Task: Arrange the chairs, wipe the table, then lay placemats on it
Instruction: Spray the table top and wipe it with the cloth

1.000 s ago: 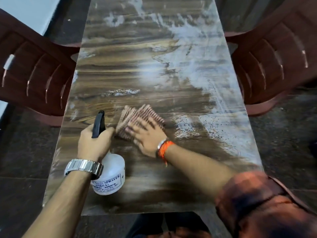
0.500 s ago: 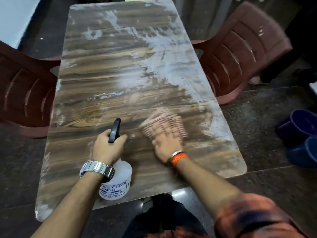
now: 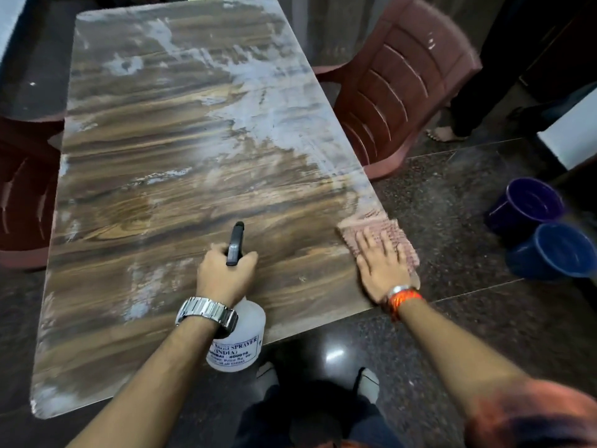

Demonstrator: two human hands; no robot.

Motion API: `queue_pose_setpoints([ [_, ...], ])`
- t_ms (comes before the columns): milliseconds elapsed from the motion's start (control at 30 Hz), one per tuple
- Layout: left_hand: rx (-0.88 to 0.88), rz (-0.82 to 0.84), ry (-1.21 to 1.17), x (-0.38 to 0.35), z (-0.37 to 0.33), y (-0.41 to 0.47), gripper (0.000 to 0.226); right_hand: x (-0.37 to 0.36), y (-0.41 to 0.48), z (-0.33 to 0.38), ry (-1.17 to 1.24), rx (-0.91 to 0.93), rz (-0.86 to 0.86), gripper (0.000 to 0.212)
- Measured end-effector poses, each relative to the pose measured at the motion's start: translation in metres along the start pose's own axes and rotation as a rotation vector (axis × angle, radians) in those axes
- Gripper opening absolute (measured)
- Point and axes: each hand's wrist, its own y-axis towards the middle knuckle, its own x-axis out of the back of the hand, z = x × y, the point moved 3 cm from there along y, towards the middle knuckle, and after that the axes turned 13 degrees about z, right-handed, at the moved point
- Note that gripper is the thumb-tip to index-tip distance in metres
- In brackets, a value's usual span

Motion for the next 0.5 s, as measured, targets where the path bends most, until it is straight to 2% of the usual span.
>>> queue_pose_setpoints([
  [133, 0.024, 0.027, 0.002, -0.035, -0.016, -0.01, 0.022, -0.024, -0.047, -0.015, -0.094, 0.181, 0.003, 0.056],
  [500, -0.008, -0.076, -0.15, -0.134, -0.088, -0.023, 0.024, -0.008, -0.048, -0.04, -0.108, 0.407, 0.086, 0.052],
])
